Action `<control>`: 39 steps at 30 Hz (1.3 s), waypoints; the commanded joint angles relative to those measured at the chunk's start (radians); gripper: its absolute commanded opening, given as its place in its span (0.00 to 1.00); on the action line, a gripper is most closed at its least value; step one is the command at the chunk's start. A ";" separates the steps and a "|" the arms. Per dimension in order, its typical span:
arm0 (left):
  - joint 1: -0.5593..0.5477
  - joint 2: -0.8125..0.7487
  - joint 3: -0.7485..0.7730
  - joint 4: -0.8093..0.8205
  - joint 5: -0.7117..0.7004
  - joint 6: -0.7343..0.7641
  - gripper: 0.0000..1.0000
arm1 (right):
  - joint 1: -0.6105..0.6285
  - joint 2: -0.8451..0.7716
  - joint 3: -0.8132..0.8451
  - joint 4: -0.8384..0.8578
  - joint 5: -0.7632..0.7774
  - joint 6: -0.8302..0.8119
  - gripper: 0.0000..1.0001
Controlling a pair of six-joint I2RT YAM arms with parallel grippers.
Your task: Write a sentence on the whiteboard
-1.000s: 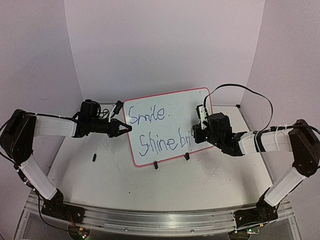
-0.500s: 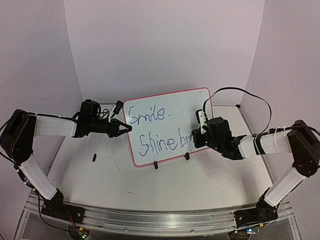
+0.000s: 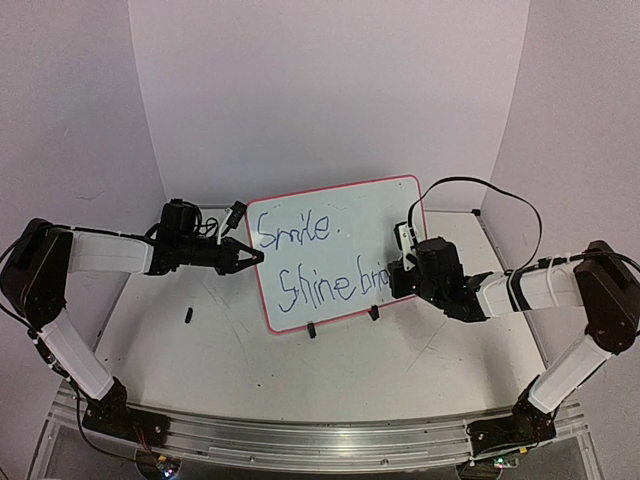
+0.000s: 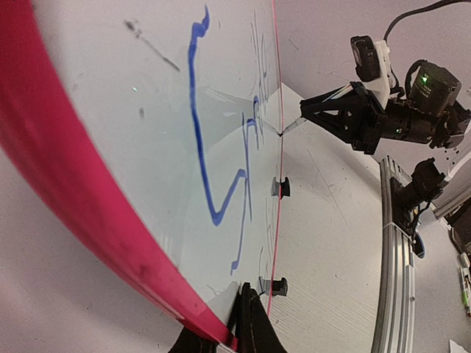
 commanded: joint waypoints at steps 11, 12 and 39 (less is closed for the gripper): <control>-0.012 0.052 -0.027 -0.138 -0.244 0.139 0.00 | -0.010 0.000 0.070 0.028 0.048 -0.034 0.00; -0.012 0.051 -0.028 -0.138 -0.244 0.141 0.00 | -0.010 0.003 0.067 0.029 0.049 -0.032 0.00; -0.012 0.054 -0.027 -0.137 -0.244 0.141 0.00 | 0.008 -0.018 -0.055 0.003 -0.001 0.056 0.00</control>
